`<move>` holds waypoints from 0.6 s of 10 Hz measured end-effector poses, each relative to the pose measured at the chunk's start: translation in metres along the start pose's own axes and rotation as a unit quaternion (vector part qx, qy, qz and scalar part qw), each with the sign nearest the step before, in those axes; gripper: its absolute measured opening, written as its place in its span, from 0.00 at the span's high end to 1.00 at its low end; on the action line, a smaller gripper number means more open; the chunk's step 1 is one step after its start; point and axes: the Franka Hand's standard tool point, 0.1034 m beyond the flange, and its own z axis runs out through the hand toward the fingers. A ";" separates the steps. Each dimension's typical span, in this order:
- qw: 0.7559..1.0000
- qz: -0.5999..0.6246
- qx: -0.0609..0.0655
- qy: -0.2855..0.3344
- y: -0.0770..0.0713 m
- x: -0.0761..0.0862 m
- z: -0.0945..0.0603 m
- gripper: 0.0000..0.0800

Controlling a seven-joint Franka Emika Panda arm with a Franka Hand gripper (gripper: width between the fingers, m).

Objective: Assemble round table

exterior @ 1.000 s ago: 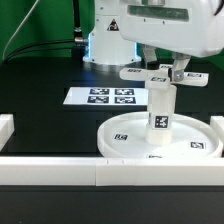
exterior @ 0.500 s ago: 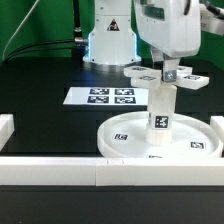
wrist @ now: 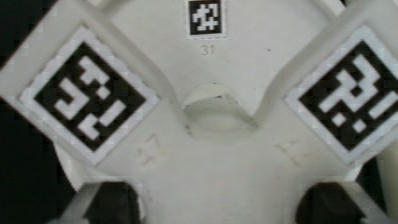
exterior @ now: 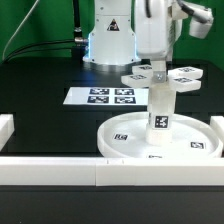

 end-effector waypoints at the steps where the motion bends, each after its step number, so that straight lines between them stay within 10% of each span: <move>1: 0.997 0.072 0.014 -0.007 0.001 0.000 0.000 0.45; 6: 0.996 0.083 0.018 -0.017 0.000 0.001 0.000 0.45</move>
Offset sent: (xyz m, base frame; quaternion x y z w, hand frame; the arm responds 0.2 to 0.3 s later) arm 0.0000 0.0000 0.0000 0.0000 0.0000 0.1296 0.9916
